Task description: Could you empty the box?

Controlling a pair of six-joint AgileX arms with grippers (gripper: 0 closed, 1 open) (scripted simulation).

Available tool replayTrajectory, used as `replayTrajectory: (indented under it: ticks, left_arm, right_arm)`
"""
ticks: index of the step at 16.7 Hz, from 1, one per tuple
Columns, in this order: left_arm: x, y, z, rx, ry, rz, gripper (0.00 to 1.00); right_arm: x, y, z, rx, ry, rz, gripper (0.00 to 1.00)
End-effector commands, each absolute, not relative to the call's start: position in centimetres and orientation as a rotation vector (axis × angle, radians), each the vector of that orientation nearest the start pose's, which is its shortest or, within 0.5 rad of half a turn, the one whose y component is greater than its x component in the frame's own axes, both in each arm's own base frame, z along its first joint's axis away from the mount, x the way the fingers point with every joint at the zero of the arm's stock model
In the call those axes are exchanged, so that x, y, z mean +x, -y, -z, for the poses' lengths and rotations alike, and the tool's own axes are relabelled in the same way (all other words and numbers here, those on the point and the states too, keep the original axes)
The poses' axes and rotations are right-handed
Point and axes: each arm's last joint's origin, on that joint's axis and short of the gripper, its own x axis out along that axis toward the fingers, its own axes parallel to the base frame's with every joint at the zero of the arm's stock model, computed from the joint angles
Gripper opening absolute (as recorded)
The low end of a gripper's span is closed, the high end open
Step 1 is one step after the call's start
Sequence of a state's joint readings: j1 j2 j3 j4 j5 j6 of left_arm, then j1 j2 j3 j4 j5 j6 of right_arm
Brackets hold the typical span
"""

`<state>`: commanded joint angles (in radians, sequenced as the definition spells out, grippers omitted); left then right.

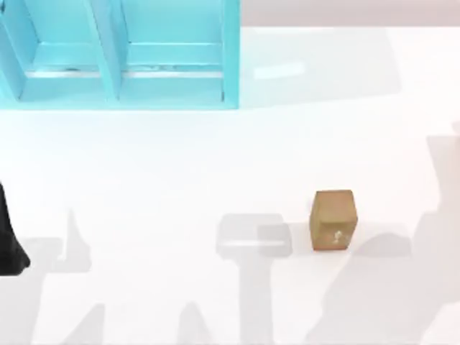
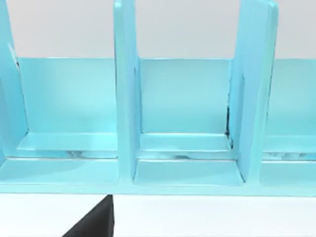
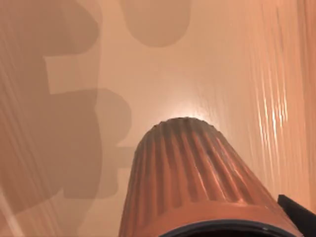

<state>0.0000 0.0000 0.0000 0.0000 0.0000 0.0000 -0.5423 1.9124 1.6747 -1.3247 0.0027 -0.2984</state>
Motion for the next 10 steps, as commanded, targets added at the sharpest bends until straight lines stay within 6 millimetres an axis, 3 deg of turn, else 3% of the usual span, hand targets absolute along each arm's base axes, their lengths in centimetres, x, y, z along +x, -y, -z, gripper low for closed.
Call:
replayTrajectory:
  ticks: [5,10]
  left_arm:
    - [10.6,0.1,-16.0,0.0,0.0,0.0,1.0]
    - [10.6,0.1,-16.0,0.0,0.0,0.0,1.0]
  right_arm:
    - [31.4,18.1,-29.6,0.173,-1.537,0.175,0.0]
    - [34.3,16.6,-29.6,0.071,-1.554,0.069,0.0]
